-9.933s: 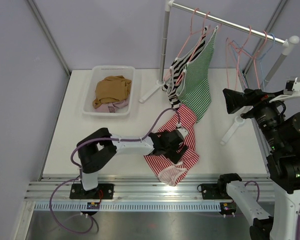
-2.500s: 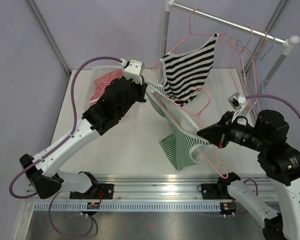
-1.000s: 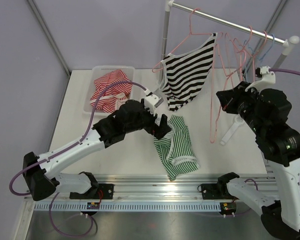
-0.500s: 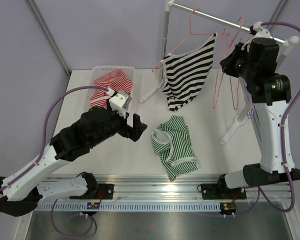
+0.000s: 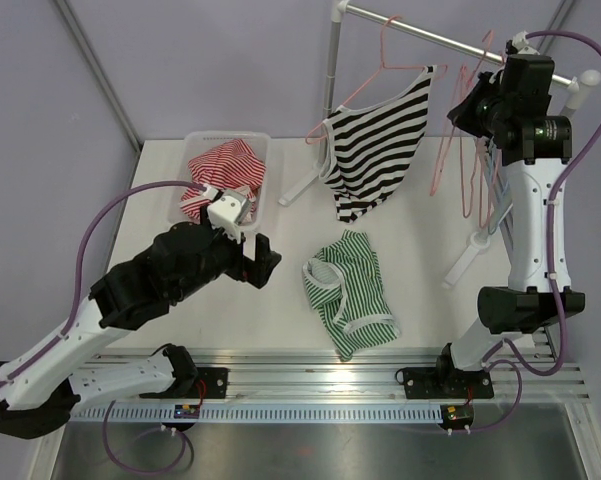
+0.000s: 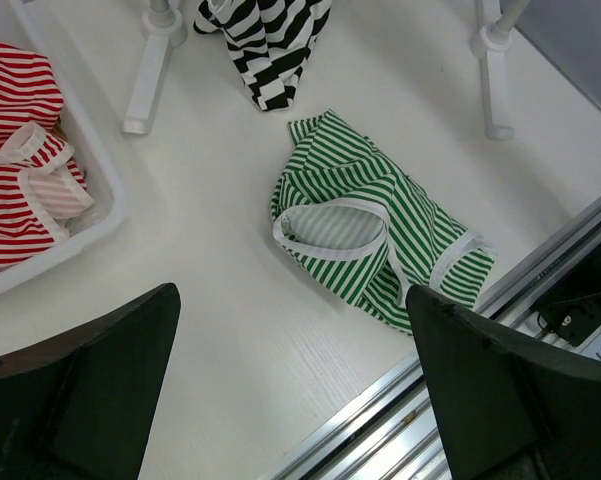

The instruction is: Remove the tank top from the hanger

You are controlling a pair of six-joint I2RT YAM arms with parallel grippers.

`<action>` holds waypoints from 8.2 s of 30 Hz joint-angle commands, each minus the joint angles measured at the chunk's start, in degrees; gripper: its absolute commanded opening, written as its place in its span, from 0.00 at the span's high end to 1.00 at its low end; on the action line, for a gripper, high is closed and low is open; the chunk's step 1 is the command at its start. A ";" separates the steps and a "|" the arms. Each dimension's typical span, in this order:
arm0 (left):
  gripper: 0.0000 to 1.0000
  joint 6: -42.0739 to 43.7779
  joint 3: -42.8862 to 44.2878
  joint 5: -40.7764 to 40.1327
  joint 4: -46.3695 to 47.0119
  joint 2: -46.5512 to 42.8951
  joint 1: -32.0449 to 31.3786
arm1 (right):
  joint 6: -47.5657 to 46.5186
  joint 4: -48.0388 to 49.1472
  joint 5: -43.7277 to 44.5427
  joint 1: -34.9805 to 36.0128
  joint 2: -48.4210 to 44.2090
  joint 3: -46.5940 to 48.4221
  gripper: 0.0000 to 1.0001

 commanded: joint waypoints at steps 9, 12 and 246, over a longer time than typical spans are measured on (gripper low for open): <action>0.01 -4.52 -1.77 2.82 5.34 4.74 -0.31 | 2.38 10.01 -0.07 -1.90 -10.20 -16.93 1.00; 0.01 -5.75 -4.40 4.94 9.82 7.12 -1.10 | 2.56 10.55 -1.74 -1.90 -12.13 -17.64 0.83; 1.00 7.25 8.51 7.68 38.14 17.23 12.00 | 6.81 19.88 -33.12 28.86 -44.66 -45.76 1.00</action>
